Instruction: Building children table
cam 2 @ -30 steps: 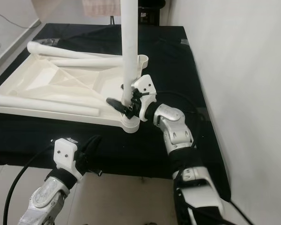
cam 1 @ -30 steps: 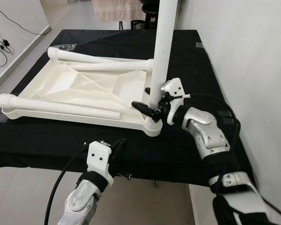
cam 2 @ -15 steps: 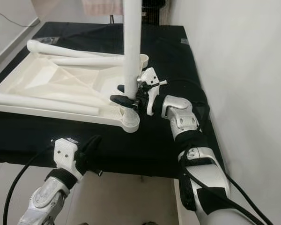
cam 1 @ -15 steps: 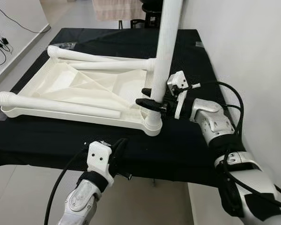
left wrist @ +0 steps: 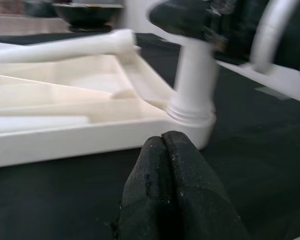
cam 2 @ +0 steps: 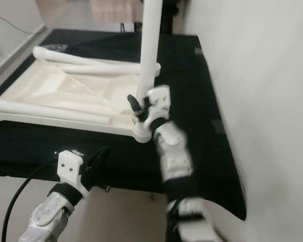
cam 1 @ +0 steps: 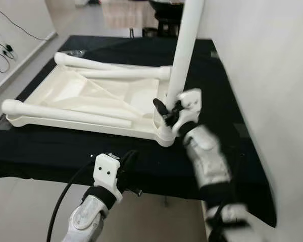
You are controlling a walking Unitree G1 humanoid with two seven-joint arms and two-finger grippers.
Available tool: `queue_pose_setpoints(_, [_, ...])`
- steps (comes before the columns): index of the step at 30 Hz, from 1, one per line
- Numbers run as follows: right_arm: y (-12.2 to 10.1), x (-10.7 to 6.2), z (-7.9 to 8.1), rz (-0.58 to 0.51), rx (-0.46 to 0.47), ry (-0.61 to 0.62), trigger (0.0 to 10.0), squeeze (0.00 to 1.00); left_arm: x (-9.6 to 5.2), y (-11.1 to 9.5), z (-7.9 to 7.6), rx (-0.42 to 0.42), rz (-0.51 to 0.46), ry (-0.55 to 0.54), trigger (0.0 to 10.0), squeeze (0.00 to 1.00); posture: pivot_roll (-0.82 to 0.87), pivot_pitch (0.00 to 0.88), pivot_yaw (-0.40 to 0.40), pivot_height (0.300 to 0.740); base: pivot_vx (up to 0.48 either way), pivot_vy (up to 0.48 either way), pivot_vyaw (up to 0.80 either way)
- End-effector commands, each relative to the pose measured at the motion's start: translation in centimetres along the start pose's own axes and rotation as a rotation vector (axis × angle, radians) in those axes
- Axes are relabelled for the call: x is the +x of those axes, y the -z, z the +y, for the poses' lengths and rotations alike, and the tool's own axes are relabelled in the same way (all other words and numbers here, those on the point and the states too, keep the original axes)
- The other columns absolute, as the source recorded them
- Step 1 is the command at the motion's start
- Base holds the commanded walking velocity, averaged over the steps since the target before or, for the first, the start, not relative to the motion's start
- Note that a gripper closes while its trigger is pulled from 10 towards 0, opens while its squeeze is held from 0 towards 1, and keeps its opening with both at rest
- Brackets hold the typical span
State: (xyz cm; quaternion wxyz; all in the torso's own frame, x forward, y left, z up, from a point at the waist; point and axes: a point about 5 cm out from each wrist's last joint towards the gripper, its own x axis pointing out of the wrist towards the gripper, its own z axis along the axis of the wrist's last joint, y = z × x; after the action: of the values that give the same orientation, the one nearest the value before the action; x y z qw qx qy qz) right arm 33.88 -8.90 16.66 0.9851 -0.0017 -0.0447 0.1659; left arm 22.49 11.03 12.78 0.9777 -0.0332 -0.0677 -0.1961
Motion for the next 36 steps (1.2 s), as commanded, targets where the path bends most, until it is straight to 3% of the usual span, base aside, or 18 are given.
queue_pose_setpoints(1, [4.3, -0.8, 1.2, 0.201, -0.011, -0.056, 0.0, 0.00, -0.1, 0.1, 0.2, -0.001, 0.009, -0.001, 10.0, 0.00, 0.11, 0.137, -0.013, 0.740, 0.000, 0.000, 0.00])
queue_pose_setpoints(5, [3.5, 0.6, 1.0, 0.181, -0.020, -0.064, 0.0, 0.00, 0.0, 0.2, 0.2, -0.002, 0.010, 0.000, 10.0, 0.00, 0.12, 0.131, -0.014, 0.740, 0.000, 0.000, 0.00])
queue_pose_setpoints(6, [3.0, 1.3, 0.6, 0.166, -0.059, -0.046, 10.0, 0.00, 0.0, 0.1, 0.3, 0.001, 0.009, -0.004, 10.0, 0.00, 0.13, 0.132, -0.013, 0.740, 0.000, 0.000, 0.00])
queue_pose_setpoints(9, [2.8, 1.7, 0.4, 0.163, -0.048, -0.053, 10.0, 0.00, 0.0, 0.2, 0.3, 0.004, 0.009, -0.006, 10.0, 0.00, 0.13, 0.129, -0.013, 0.740, 0.000, 0.000, 0.00])
queue_pose_setpoints(10, [2.0, 2.1, 0.4, 0.125, -0.028, -0.131, 10.0, 1.00, 0.1, 0.2, 0.3, 0.004, 0.009, -0.006, 10.0, 0.00, 0.13, 0.127, -0.014, 0.740, 0.000, 0.000, 0.00])
queue_pose_setpoints(12, [1.8, 2.0, 0.6, 0.118, -0.031, -0.126, 10.0, 1.00, 0.1, 0.2, 0.3, 0.003, 0.009, -0.006, 10.0, 0.00, 0.13, 0.127, -0.014, 0.740, 0.000, 0.000, 0.00])
queue_pose_setpoints(13, [0.9, 2.3, 0.4, 0.099, -0.033, -0.141, 10.0, 0.76, 0.1, 0.2, 0.2, 0.001, 0.009, -0.004, 10.0, 0.00, 0.13, 0.126, -0.013, 0.740, 0.000, 0.000, 0.00])
queue_pose_setpoints(16, [0.4, 2.4, 0.1, 0.101, -0.054, -0.156, 10.0, 0.76, 0.1, 0.2, 0.2, 0.000, 0.010, -0.002, 10.0, 0.00, 0.13, 0.126, -0.013, 0.740, 0.000, 0.000, 0.00])
queue_pose_setpoints(17, [-0.2, 2.8, -0.4, 0.092, -0.061, -0.229, 10.0, 0.00, 0.2, 0.2, 0.1, 0.000, 0.009, -0.002, 10.0, 0.00, 0.14, 0.123, -0.013, 0.740, 0.000, 0.000, 0.00])
queue_pose_setpoints(18, [-0.2, 2.8, -0.4, 0.092, -0.061, -0.229, 10.0, 0.00, 0.2, 0.2, 0.1, 0.000, 0.009, -0.002, 10.0, 0.00, 0.14, 0.123, -0.013, 0.740, 0.000, 0.000, 0.00])
queue_pose_setpoints(19, [-1.0, 2.9, -0.8, 0.086, -0.075, -0.408, 10.0, 0.00, 0.1, 0.2, 0.1, 0.000, 0.009, -0.002, 10.0, 0.00, 0.14, 0.119, -0.017, 0.740, 0.000, 0.000, 0.00])
queue_pose_setpoints(24, [-1.6, 2.8, -1.3, 0.079, -0.121, -0.548, 10.0, 0.00, 0.1, 0.3, 0.0, 0.001, 0.010, -0.003, 10.0, 0.00, 0.15, 0.117, -0.021, 0.740, 0.000, 0.000, 0.00])
queue_pose_setpoints(25, [-2.2, 3.0, -2.0, 0.080, -0.145, -0.652, 10.0, 0.00, 0.1, 0.3, 0.0, 0.002, 0.010, -0.004, 10.0, 0.00, 0.15, 0.115, -0.024, 0.740, 0.000, 0.000, 0.00])
queue_pose_setpoints(30, [-2.6, 3.3, -2.6, 0.086, -0.150, -0.659, 10.0, 0.00, 0.1, 0.4, -0.1, 0.002, 0.010, -0.004, 10.0, 0.00, 0.15, 0.113, -0.028, 0.740, 0.000, 0.000, 0.00])
queue_pose_setpoints(35, [-3.4, 3.7, -3.3, 0.103, -0.081, -0.728, 10.0, 0.00, 0.0, 0.5, -0.1, 0.003, 0.012, -0.006, 10.0, 0.00, 0.16, 0.107, -0.034, 0.740, 0.000, 0.000, 0.00])
queue_pose_setpoints(36, [-3.3, 3.7, -3.4, 0.109, -0.065, -0.733, 4.4, 0.00, 0.0, 0.5, -0.1, 0.003, 0.012, -0.007, 10.0, 0.00, 0.16, 0.107, -0.034, 0.740, 0.000, 0.000, 0.00])
